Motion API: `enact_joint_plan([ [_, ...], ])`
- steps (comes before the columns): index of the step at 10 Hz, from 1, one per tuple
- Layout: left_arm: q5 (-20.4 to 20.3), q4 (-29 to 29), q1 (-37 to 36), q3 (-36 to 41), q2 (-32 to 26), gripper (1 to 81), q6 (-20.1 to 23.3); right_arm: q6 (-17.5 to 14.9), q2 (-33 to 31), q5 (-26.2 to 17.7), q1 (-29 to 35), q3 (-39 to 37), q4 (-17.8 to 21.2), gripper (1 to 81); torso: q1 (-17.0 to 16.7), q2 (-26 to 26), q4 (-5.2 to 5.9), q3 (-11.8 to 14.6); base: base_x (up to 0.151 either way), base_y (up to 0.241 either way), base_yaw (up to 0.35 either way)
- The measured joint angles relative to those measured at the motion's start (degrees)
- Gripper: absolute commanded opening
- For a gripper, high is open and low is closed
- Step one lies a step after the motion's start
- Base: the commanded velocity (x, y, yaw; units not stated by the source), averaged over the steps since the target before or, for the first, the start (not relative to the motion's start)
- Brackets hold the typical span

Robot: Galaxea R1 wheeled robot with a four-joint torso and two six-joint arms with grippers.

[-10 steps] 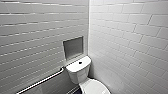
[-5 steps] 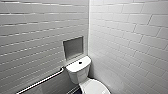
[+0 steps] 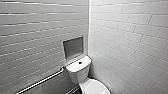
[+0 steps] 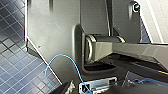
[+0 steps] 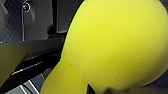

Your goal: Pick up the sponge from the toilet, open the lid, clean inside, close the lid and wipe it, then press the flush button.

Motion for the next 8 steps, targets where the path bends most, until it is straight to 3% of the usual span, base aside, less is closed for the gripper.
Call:
enact_joint_plan([
  [3, -1.77, 0.0, 0.1, 8.29, -5.57, 81.1, 0.05, 0.0, -6.07, 2.17, -0.17, 13.24, 0.05, 1.0, 0.0, 0.0, 0.0, 0.0, 0.0, 0.0, 0.0],
  [5, -2.35, 0.0, 0.68, 9.17, -7.0, 81.1, 0.06, 0.0, -9.42, 3.08, -0.22, 19.76, 0.05, 1.0, 0.0, 0.0, 0.0, -0.02, 0.0, 0.0, 0.0],
  [8, -2.51, 0.0, 0.74, 9.39, -7.0, 81.1, 0.06, 0.01, -11.57, 4.34, -0.83, 22.38, 0.06, 1.0, 0.02, 0.0, 0.0, 0.0, 0.0, 0.0, 0.0],
])
